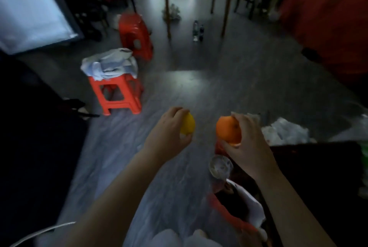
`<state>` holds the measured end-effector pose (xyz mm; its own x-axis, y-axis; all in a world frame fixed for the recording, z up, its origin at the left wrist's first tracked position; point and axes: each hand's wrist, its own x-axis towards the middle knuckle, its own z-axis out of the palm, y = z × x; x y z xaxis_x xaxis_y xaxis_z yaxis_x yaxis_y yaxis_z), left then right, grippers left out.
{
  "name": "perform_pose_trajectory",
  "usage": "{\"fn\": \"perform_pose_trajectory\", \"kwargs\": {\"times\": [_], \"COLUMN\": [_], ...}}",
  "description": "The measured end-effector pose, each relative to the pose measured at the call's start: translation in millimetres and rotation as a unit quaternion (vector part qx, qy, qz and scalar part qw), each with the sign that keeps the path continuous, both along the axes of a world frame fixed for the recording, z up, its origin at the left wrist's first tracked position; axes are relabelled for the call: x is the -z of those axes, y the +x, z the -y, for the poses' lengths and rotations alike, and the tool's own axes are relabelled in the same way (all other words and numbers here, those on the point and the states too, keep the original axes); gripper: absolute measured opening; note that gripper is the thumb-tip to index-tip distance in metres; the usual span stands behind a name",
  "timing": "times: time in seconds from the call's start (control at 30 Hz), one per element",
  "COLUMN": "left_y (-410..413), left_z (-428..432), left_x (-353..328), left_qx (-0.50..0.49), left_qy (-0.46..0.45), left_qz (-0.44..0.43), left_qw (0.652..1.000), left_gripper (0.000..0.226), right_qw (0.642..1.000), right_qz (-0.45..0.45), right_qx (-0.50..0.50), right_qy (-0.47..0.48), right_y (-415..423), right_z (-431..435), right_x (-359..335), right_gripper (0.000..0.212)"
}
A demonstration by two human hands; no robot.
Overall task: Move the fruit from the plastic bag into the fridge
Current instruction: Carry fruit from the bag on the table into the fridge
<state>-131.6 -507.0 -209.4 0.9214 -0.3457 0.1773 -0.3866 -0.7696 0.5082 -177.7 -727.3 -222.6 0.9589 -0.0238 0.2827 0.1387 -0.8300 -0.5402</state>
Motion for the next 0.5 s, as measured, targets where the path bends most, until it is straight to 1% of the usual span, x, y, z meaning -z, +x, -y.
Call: {"fn": "perform_pose_trajectory", "kwargs": {"times": [0.1, 0.23, 0.37, 0.5], "left_y": [7, 0, -2, 4], "left_z": [-36, -96, -160, -220], "left_x": [-1, -3, -15, -25], "left_qx": [-0.082, -0.197, -0.304, -0.398], "left_qy": [-0.007, -0.014, -0.009, -0.007], "left_qz": [-0.017, -0.025, -0.011, 0.016], "left_qw": [0.996, 0.98, 0.953, 0.917], "left_gripper": [0.062, 0.061, 0.06, 0.064], "right_qw": [0.997, 0.984, 0.966, 0.943], "right_qz": [0.005, 0.002, 0.016, 0.003], "right_qx": [-0.076, -0.176, -0.258, -0.333], "right_qy": [-0.007, -0.005, 0.009, 0.005], "right_y": [43, 88, 125, 158], "right_z": [-28, -87, -164, -244], "right_x": [-6, -9, -13, -24], "right_gripper": [0.075, 0.08, 0.082, 0.08]}}
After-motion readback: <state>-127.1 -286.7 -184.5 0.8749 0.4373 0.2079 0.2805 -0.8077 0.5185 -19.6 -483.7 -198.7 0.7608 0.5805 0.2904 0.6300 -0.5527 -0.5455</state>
